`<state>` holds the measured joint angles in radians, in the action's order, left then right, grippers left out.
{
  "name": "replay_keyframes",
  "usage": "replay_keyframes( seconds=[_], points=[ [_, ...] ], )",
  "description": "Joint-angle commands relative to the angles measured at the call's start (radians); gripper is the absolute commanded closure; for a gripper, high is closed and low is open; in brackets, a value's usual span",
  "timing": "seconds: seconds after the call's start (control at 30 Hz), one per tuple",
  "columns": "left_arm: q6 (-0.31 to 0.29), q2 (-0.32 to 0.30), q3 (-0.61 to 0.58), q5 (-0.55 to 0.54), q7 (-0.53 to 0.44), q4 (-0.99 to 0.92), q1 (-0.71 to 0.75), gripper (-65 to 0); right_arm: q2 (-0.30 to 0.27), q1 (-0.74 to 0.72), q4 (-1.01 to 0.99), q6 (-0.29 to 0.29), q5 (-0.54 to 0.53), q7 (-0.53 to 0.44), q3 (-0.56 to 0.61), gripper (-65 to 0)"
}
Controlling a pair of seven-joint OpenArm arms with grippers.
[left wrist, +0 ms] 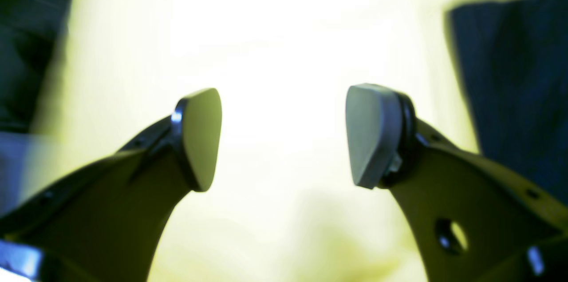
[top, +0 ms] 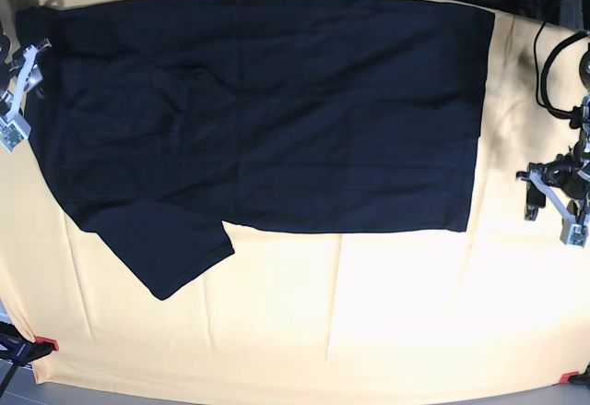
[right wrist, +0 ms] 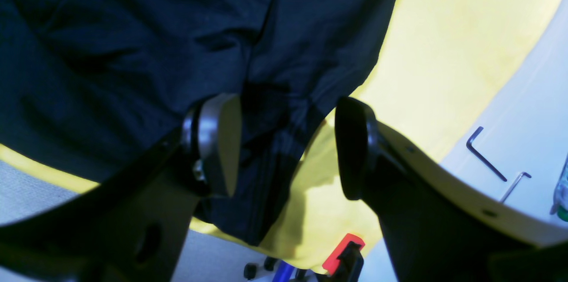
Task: Fold the T-shirt properly
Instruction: 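Release the shirt and move the left gripper toward the shirt's hem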
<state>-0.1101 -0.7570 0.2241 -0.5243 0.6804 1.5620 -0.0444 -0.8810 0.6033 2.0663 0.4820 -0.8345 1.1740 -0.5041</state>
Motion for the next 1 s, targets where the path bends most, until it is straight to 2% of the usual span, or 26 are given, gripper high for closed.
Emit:
replay_keyframes(
  seconds=[0.0, 0.07, 0.17, 0.27, 0.4, 0.57, 0.7, 0.83, 0.97],
  points=[
    [-0.037, 0.003, 0.058, -0.082, -0.021, -0.047, -0.034, -43.4, -0.023, -0.002, 0.008, 0.000, 0.004, -0.012, -0.013, -35.6],
    [-0.154, 0.054, 0.127, -0.226, -0.015, -0.182, -0.073, -43.5, -0.023, -0.002, 0.008, 0.000, 0.004, -0.012, -0.013, -35.6],
    [-0.294, 0.085, 0.135, -0.380, 0.026, -0.373, -0.136, -43.5, -0.023, -0.003, 0.008, 0.000, 0.004, -0.014, -0.013, -35.6],
    [-0.360, 0.110, 0.116, -0.454, 0.052, -0.509, -0.202, -43.5, -0.023, -0.003, 0.008, 0.000, 0.004, -0.031, -0.013, -35.6],
    [-0.372, 0.134, 0.072, -0.460, 0.058, -0.603, -0.279, -43.5, -0.023, -0.003, 0.008, 0.000, 0.004, -0.031, -0.013, -35.6],
    [-0.399, 0.155, -0.041, -0.449, 0.062, -0.612, -0.348, -43.5, -0.022, -0.002, 0.008, -0.001, 0.005, -0.030, -0.013, -35.6],
    [-0.346, 0.190, -0.132, -0.367, 0.056, -0.612, -0.395, -43.5, -0.022, -0.003, 0.008, -0.001, 0.004, -0.031, -0.013, -35.6],
    [-0.292, 0.232, -0.155, -0.306, 0.035, -0.614, -0.408, -43.5, -0.022, -0.002, 0.008, -0.001, 0.004, -0.030, -0.013, -35.6],
    [-0.289, 0.279, -0.156, -0.280, 0.077, -0.615, -0.401, -43.5, -0.022, -0.003, 0.008, -0.001, 0.004, -0.031, -0.013, -35.6]
  ],
)
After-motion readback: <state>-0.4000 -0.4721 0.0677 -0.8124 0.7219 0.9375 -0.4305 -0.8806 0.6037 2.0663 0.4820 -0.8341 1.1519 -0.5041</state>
